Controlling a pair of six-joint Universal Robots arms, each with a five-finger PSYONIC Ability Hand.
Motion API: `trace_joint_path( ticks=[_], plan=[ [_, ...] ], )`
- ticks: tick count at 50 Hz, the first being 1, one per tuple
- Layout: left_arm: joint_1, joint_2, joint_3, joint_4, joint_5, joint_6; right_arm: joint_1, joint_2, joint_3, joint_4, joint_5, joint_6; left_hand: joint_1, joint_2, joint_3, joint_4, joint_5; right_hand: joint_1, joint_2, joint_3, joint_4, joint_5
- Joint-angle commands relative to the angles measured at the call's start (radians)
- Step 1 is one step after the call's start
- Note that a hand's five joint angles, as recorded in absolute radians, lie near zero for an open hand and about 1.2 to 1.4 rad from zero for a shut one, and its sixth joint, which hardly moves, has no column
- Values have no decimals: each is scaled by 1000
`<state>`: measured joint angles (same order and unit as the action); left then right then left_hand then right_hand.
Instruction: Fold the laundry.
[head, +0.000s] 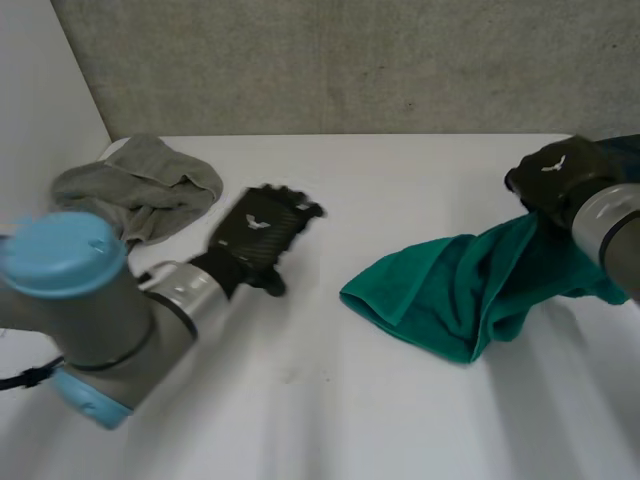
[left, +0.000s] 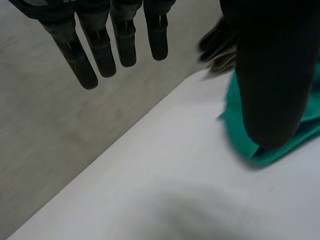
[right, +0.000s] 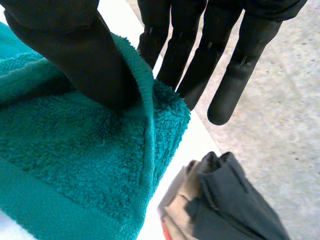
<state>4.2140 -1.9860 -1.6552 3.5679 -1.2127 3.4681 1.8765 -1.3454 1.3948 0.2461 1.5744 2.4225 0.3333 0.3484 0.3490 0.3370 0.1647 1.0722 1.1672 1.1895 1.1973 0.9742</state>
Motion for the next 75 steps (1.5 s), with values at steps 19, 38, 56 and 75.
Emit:
trace_joint_path(
  ticks=[19, 38, 56, 75],
  plan=[
    [-123, -494, 583, -218, 62, 5, 13, 8, 222, -172, -1, 4, 271, 256, 255, 267, 265, 324, 229, 207, 199, 248],
    [-152, -590, 726, -212, -52, 11, 12, 20, 234, -211, -2, 3, 1063, 1048, 1047, 1059, 1057, 324, 229, 207, 199, 248],
    [78, 97, 350, -224, -426, 46, -14, -78, -94, 167, -8, -223, 1063, 1048, 1047, 1059, 1057, 324, 229, 207, 199, 248],
    [178, 27, 222, -345, -429, 134, 6, 136, -133, 118, 7, -257, 1063, 1048, 1047, 1059, 1057, 324, 229, 207, 199, 248]
  ],
)
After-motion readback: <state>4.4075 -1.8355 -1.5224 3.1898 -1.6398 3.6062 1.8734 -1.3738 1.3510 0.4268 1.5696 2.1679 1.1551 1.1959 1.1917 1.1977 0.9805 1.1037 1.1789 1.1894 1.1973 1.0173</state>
